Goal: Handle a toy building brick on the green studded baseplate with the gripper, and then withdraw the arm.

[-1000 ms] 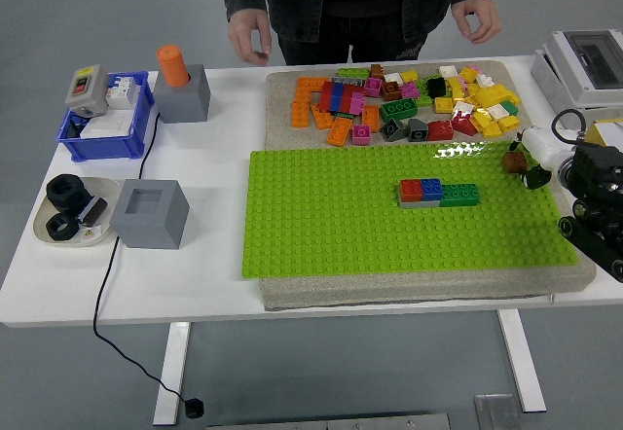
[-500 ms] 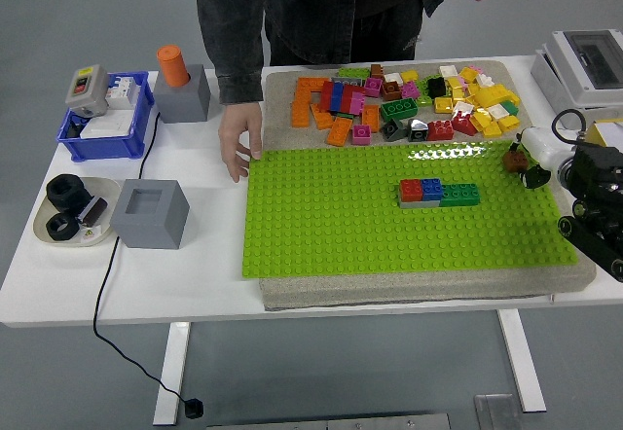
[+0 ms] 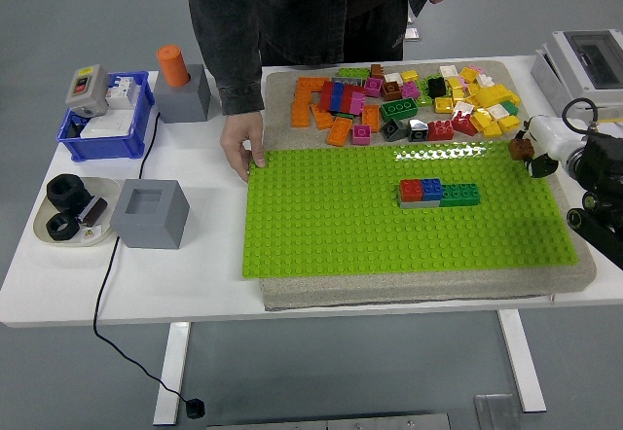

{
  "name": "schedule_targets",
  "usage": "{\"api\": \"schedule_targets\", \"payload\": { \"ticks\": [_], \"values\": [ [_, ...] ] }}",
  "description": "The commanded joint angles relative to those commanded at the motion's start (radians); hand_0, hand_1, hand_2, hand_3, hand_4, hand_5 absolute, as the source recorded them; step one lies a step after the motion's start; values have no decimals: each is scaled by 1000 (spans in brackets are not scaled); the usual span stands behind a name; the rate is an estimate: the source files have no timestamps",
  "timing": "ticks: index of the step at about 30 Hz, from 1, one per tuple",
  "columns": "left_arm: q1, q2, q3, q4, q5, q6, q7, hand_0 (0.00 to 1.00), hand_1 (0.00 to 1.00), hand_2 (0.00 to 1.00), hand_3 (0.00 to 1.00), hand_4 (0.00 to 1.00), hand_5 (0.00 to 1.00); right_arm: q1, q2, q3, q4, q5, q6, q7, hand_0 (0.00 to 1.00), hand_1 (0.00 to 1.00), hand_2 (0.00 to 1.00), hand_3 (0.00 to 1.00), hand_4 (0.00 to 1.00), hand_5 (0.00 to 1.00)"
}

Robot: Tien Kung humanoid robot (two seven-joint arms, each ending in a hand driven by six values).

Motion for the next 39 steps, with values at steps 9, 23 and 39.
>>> {"api": "schedule_targets", "payload": {
  "ticks": [9, 23, 39],
  "values": [
    [12, 0, -6, 0, -3, 3, -2, 598, 617, 535, 595, 748, 196, -156, -77, 134, 250, 5, 18, -85, 911, 897, 928, 587, 454, 59],
    [18, -3, -8, 0, -1, 2, -3, 597, 616, 538, 595, 749, 194, -267, 22, 217, 501, -57, 7, -103, 916, 897, 927, 583, 461, 63],
    [22, -2, -9, 0, -4, 2, -3, 597, 617, 538, 595, 749, 193, -328, 29, 245, 541, -131, 71, -173, 926, 896, 924, 586, 465, 61]
  ]
}}
